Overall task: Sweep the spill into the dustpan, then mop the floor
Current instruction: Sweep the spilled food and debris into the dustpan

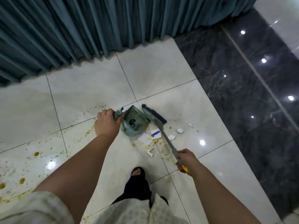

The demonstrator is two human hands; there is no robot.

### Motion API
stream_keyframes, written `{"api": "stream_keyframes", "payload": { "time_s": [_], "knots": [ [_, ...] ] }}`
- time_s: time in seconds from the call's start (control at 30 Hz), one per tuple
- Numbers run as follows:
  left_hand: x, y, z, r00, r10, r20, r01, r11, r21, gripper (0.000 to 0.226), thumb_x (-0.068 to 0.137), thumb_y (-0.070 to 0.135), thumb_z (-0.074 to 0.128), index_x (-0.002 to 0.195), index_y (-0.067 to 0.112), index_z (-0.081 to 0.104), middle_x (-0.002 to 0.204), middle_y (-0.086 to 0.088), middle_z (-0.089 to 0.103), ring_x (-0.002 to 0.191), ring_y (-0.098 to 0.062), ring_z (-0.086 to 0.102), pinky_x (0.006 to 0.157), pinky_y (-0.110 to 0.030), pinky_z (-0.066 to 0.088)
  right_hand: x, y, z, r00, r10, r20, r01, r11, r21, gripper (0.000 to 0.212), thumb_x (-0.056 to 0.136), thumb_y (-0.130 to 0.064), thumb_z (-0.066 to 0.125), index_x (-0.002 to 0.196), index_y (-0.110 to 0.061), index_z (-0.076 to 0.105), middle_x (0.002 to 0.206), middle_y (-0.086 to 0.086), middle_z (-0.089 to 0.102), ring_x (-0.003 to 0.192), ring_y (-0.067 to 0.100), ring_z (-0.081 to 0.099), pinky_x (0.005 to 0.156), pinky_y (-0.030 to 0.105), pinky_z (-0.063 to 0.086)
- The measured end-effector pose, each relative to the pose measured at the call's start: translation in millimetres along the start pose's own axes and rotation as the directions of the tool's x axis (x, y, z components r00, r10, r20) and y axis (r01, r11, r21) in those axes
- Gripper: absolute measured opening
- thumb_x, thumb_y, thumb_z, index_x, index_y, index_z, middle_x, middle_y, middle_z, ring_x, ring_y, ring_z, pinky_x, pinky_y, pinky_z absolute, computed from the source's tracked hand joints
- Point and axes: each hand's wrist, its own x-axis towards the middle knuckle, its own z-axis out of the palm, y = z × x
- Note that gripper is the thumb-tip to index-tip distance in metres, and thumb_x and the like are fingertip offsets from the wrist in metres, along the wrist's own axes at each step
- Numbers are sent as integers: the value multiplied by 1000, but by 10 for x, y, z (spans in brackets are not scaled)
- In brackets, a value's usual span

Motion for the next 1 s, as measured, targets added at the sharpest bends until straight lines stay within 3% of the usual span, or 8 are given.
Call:
{"api": "stream_keyframes", "payload": {
  "time_s": [0.17,0.4,0.53,0.67,0.83,1.0],
  "knots": [
    [-473,-182,-155,998,-59,-29,58,998,-40,34,91,41,56,107,11,55,113,-10,57,109,-30,47,80,-41,43,-401,41,-180,991,-132,18,133,989,-68,16,95,1,41,98,-10,52,80,17,50,49,20,42,40,20,31],
    [-1538,-463,-69,960,-228,-160,207,969,-138,38,90,49,56,102,13,56,104,-9,60,103,-30,50,78,-39,43,-10,16,70,955,-282,91,296,930,-220,9,97,-13,52,106,-13,53,83,17,54,56,23,47,48,26,41],
    [-2369,-549,82,907,-369,-202,328,921,-210,42,88,55,56,97,14,54,99,-5,59,99,-27,50,75,-39,45,214,291,14,941,-285,181,336,852,-401,8,96,-17,53,100,-10,52,84,16,52,62,25,48,47,25,42],
    [-3230,-566,324,851,-468,-237,430,881,-198,42,89,55,53,96,14,54,97,-6,59,94,-28,51,74,-41,46,196,872,-350,951,-189,245,298,771,-562,11,95,-16,55,102,-9,53,83,16,50,56,24,48,44,22,41],
    [-4079,-420,557,819,-532,-214,502,845,-183,39,92,50,51,98,12,53,97,-10,58,95,-32,50,75,-43,45,-185,1566,-995,961,-105,256,249,727,-639,14,95,-14,51,107,-8,53,79,16,49,53,23,47,43,22,40],
    [-4583,-364,689,797,-578,-176,558,815,-155,37,92,47,53,100,11,53,100,-12,59,97,-33,50,77,-43,44,-508,1674,-1353,947,-186,262,313,723,-616,16,92,-8,52,108,-11,57,85,20,53,50,23,47,45,24,40]
  ]
}}
